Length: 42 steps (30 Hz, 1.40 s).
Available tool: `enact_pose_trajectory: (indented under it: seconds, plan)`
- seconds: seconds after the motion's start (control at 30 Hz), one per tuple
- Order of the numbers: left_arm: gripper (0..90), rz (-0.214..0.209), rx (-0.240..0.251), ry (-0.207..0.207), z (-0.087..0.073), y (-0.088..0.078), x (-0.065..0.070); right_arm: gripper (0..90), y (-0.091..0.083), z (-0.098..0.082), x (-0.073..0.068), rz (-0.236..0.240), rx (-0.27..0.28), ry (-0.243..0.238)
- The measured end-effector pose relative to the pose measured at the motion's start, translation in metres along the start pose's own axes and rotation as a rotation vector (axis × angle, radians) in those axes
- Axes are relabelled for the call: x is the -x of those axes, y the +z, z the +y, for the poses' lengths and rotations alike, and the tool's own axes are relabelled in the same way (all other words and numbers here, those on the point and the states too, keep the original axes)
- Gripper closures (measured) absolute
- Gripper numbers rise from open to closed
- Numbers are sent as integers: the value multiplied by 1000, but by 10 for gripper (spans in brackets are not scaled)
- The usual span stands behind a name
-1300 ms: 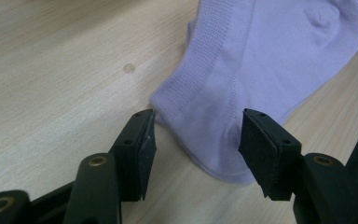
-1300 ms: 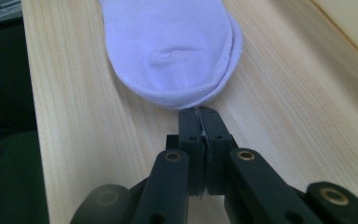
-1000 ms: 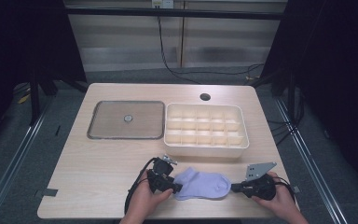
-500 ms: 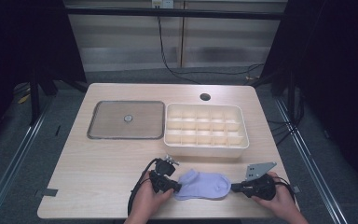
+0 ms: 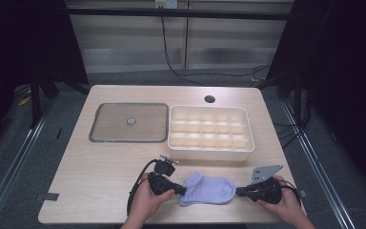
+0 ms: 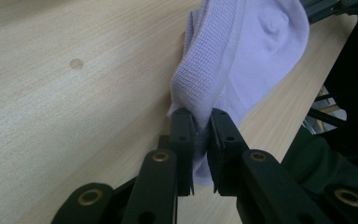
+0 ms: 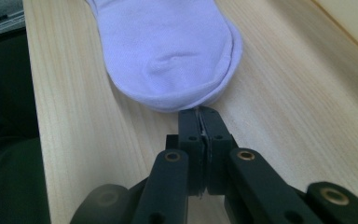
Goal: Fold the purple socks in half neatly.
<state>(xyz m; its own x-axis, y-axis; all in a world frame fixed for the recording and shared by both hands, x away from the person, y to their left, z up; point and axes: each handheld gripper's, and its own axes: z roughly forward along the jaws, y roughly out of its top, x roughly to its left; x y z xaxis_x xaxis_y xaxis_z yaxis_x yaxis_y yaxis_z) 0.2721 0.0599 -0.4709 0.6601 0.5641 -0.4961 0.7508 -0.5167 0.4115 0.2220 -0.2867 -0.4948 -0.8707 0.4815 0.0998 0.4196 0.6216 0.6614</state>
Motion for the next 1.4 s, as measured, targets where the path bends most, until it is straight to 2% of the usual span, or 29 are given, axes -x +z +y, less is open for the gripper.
enact_pose_trajectory:
  seconds: [0.2,0.23,0.33,0.47,0.67,0.73,0.9,1.17,1.23,1.4]
  plan:
    - [814,-7,9,-10,1,-4,0,858,0,-1,1,12,5,8]
    - [815,-4,-8,-1,2,-4,-1,865,0,-1,1,9,7,5]
    - [816,-5,-15,4,2,-4,-1,883,-1,0,1,-3,-4,-5]
    - [816,-8,-16,2,4,-3,-2,900,0,3,7,-21,-5,30]
    - [816,-16,-8,5,6,-8,-2,900,5,7,7,-18,-1,25]
    - [816,-19,3,-8,8,-11,-1,900,10,12,5,-4,1,19]
    - [814,-28,6,0,12,-14,1,900,17,19,1,6,-2,-14]
    - [812,-35,8,-1,15,-14,2,900,18,20,1,20,-2,-17]
    - [808,-37,13,-12,16,-14,2,900,19,21,1,18,-1,-17]
    - [799,-21,25,-25,16,-15,-2,900,19,20,2,22,-1,-18]
